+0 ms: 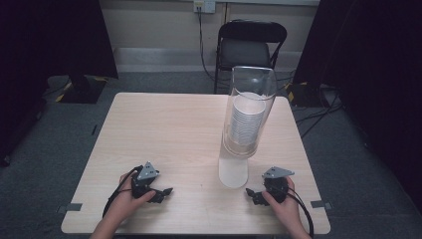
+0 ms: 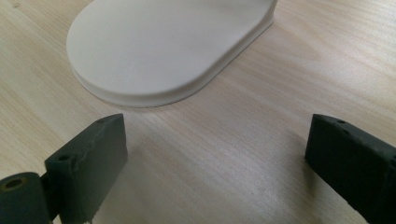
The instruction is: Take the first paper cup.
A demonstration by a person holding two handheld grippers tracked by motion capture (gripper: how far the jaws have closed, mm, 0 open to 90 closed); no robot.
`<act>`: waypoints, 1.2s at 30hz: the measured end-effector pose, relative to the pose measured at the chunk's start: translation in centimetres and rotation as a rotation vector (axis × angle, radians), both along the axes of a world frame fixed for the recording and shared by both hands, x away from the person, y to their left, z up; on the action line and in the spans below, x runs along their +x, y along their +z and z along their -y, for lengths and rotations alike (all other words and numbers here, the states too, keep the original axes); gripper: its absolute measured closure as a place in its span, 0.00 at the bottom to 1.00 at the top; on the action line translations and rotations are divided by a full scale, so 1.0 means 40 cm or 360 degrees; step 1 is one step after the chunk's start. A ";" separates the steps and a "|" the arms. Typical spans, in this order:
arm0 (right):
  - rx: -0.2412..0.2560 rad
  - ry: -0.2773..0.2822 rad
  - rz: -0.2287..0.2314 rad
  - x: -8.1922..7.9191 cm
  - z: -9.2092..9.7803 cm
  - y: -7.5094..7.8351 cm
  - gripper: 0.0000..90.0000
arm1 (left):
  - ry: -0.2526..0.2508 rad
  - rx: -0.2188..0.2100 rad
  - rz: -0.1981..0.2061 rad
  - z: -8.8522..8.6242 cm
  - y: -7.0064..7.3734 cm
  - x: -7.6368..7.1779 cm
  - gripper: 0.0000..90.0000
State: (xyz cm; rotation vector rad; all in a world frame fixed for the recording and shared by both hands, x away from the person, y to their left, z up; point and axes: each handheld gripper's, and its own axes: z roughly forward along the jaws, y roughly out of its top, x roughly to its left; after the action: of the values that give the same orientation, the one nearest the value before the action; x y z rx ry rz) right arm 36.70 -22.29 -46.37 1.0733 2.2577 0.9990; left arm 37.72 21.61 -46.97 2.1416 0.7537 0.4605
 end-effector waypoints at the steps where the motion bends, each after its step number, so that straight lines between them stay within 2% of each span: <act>1: 0.0000 0.0000 0.0000 0.000 0.000 0.000 0.06 | 0.0000 -0.0002 0.0000 0.000 0.000 0.000 0.17; 9: -0.0008 -0.0023 0.0005 -0.002 -0.002 0.000 0.05 | -0.0003 -0.0004 -0.0001 0.000 0.000 0.001 0.17; 11: -0.0008 -0.0022 0.0014 -0.003 -0.002 0.000 0.06 | 0.0000 0.0001 0.0000 0.000 0.000 0.000 0.17; 12: 0.0004 -0.0036 0.0019 -0.005 -0.002 0.000 0.10 | 0.0000 0.0002 -0.0001 0.000 0.000 0.000 0.17; 13: 0.0049 -0.0094 0.0014 -0.007 -0.008 0.006 0.20 | -0.0005 0.0008 0.0001 -0.001 0.001 0.001 0.17; 14: 0.0049 -0.0094 0.0014 -0.007 -0.008 0.006 0.20 | -0.0005 0.0008 0.0001 -0.001 0.001 0.001 0.17; 15: 0.0123 -0.0053 0.0027 -0.007 -0.015 0.020 0.15 | -0.0010 0.0008 0.0000 -0.002 0.001 0.002 0.17; 17: 0.0150 -0.0027 0.0041 -0.008 -0.017 0.027 0.18 | -0.0002 0.0003 0.0000 0.000 0.000 0.001 0.17; 18: 0.0178 -0.0006 0.0075 -0.010 -0.022 0.038 0.18 | -0.0001 0.0003 -0.0002 0.000 0.000 0.000 0.17; 19: 0.0247 0.0012 0.0122 -0.010 -0.038 0.063 0.16 | -0.0005 -0.0003 -0.0001 0.000 0.000 0.001 0.17; 20: 0.0247 0.0012 0.0122 -0.010 -0.038 0.063 0.16 | -0.0005 -0.0003 -0.0001 0.000 0.000 0.001 0.17; 21: 0.0278 0.0034 0.0173 -0.007 -0.052 0.080 0.16 | -0.0001 0.0002 -0.0001 0.000 0.000 0.000 0.17; 23: 0.0297 0.0050 0.0193 -0.005 -0.060 0.090 0.16 | -0.0001 0.0002 0.0000 0.000 0.000 0.000 0.17; 25: 0.0312 0.0050 0.0251 -0.001 -0.074 0.106 0.16 | -0.0001 0.0002 0.0000 0.000 0.000 0.000 0.17; 27: 0.0394 0.0067 0.0287 0.008 -0.086 0.127 0.18 | -0.0004 -0.0003 -0.0001 0.000 0.000 0.001 0.17; 28: 0.0394 0.0067 0.0287 0.008 -0.086 0.127 0.18 | -0.0004 -0.0003 -0.0001 0.000 0.000 0.001 0.17; 30: 0.0437 0.0057 0.0345 0.010 -0.090 0.143 0.18 | -0.0001 0.0005 -0.0001 0.000 0.000 0.000 0.17; 36: 0.0523 0.0059 0.0379 0.026 -0.104 0.168 0.18 | -0.0002 0.0002 -0.0001 0.000 0.000 0.000 0.17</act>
State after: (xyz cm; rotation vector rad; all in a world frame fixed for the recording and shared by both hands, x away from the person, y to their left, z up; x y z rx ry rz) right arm 37.73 -18.14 -39.66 0.9804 1.9721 1.4682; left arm 37.74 21.61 -46.96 2.1436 0.7529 0.4601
